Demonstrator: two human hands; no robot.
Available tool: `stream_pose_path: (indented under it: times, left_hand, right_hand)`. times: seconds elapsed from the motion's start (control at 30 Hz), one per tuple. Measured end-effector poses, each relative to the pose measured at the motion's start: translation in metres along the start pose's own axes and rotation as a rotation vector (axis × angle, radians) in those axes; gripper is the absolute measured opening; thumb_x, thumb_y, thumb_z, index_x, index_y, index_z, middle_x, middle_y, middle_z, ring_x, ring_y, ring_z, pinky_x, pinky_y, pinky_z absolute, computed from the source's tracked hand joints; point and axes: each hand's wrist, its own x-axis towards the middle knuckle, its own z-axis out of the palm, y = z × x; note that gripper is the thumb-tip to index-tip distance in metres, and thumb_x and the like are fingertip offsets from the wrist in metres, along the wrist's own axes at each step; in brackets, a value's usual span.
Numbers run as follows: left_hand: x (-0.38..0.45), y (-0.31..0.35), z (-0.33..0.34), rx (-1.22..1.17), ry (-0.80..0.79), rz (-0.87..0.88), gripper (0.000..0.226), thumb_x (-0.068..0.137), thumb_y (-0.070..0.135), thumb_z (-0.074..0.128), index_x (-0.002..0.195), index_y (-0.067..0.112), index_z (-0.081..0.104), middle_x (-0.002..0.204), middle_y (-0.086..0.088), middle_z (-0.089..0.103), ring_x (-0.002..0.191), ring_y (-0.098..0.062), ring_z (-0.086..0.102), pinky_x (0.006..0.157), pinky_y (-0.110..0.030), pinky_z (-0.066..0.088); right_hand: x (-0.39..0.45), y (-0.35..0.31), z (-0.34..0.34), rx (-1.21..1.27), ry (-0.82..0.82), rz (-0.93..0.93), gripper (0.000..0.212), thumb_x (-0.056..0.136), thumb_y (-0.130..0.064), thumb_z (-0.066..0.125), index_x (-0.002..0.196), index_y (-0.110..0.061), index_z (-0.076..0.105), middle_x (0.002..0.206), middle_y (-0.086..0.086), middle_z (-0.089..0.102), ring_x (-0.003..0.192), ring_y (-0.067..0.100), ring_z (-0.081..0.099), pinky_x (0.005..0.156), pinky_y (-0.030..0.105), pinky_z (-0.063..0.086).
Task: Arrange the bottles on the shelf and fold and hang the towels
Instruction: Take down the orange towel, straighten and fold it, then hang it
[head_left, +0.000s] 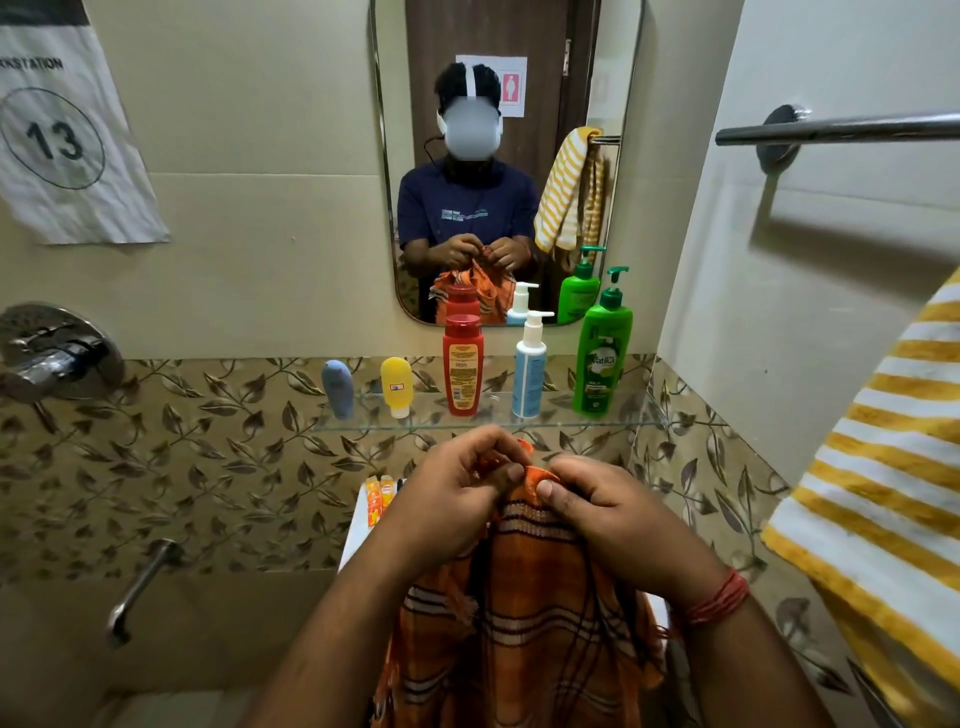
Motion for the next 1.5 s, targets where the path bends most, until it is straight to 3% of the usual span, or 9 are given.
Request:
stream_pose_path:
  times: [0.43,0.63,0.77,0.9,1.0,1.13,1.23,1.33,1.5]
  left_hand:
    - [0.001,0.0,-0.006,-0.057,0.343,0.007,0.022,0.096,0.005,0.061,0.088,0.024,0.069,0.086,0.008,0.07,0.078,-0.01,0.069,0.069,-0.033,0.061]
    - [0.001,0.003,-0.02,-0.056,0.606,0.025,0.021,0.098,0.008,0.06,0.088,0.026,0.068,0.085,0.005,0.071,0.08,-0.004,0.067,0.067,-0.013,0.051]
    - [0.001,-0.006,-0.035,-0.04,0.734,-0.006,0.019,0.098,0.016,0.061,0.087,0.03,0.066,0.084,0.006,0.07,0.079,-0.008,0.067,0.068,-0.022,0.052]
    - [-0.002,-0.011,-0.038,-0.028,0.774,-0.043,0.02,0.099,0.016,0.06,0.088,0.031,0.065,0.087,0.004,0.07,0.08,-0.015,0.068,0.067,-0.03,0.055]
    - [-0.003,-0.013,-0.044,-0.025,0.817,-0.072,0.023,0.1,0.015,0.058,0.086,0.033,0.063,0.089,0.005,0.07,0.082,-0.014,0.068,0.069,-0.031,0.058]
    - [-0.001,-0.02,-0.046,0.018,0.842,-0.11,0.02,0.099,0.016,0.059,0.088,0.031,0.063,0.088,0.005,0.07,0.083,-0.016,0.068,0.074,-0.038,0.059]
    - [-0.001,-0.025,-0.042,0.064,0.846,-0.122,0.015,0.099,0.017,0.059,0.091,0.028,0.064,0.087,0.002,0.07,0.082,-0.017,0.068,0.071,-0.036,0.058]
    - [-0.001,-0.027,-0.042,0.075,0.832,-0.133,0.015,0.1,0.017,0.058,0.091,0.028,0.064,0.087,0.004,0.07,0.082,-0.015,0.068,0.071,-0.034,0.057]
    - [-0.003,-0.029,-0.042,0.081,0.819,-0.142,0.012,0.1,0.018,0.058,0.094,0.025,0.065,0.09,0.003,0.07,0.085,-0.016,0.067,0.073,-0.035,0.057]
  right_hand:
    - [-0.004,0.023,0.008,-0.161,-0.082,0.126,0.021,0.101,-0.019,0.05,0.111,-0.023,0.068,0.109,-0.006,0.063,0.103,0.007,0.055,0.092,0.025,0.046]
    - [-0.007,0.054,0.018,-0.251,-0.167,0.253,0.027,0.094,-0.007,0.052,0.093,-0.03,0.066,0.104,-0.001,0.061,0.089,0.011,0.056,0.068,0.012,0.042]
    - [-0.016,0.074,0.022,-0.221,-0.114,0.33,0.018,0.092,-0.013,0.057,0.085,-0.029,0.064,0.096,-0.002,0.062,0.088,0.015,0.06,0.078,0.033,0.052]
    - [-0.019,0.075,0.019,-0.202,-0.052,0.269,0.02,0.093,-0.03,0.062,0.074,-0.033,0.057,0.087,-0.005,0.056,0.081,0.01,0.056,0.076,0.035,0.048]
    - [-0.023,0.069,0.011,-0.152,0.054,0.19,0.016,0.094,-0.046,0.057,0.081,-0.038,0.059,0.09,-0.009,0.056,0.084,0.001,0.054,0.071,0.021,0.043]
    - [-0.026,0.061,0.0,-0.203,0.258,0.119,0.047,0.089,-0.074,0.035,0.085,-0.035,0.06,0.097,-0.015,0.051,0.089,-0.001,0.053,0.07,0.023,0.046]
    - [-0.025,0.055,-0.009,-0.425,0.356,0.093,0.035,0.098,-0.054,0.042,0.091,-0.028,0.065,0.097,-0.013,0.047,0.09,0.007,0.052,0.068,0.028,0.047]
    - [-0.024,0.048,-0.018,-0.669,0.253,0.109,0.018,0.095,-0.041,0.057,0.094,-0.028,0.069,0.096,-0.012,0.043,0.093,0.011,0.046,0.066,0.027,0.042]
    - [-0.031,0.039,-0.024,-0.591,0.284,0.042,0.014,0.087,-0.037,0.071,0.078,-0.028,0.066,0.084,-0.015,0.051,0.073,0.004,0.049,0.053,0.02,0.036]
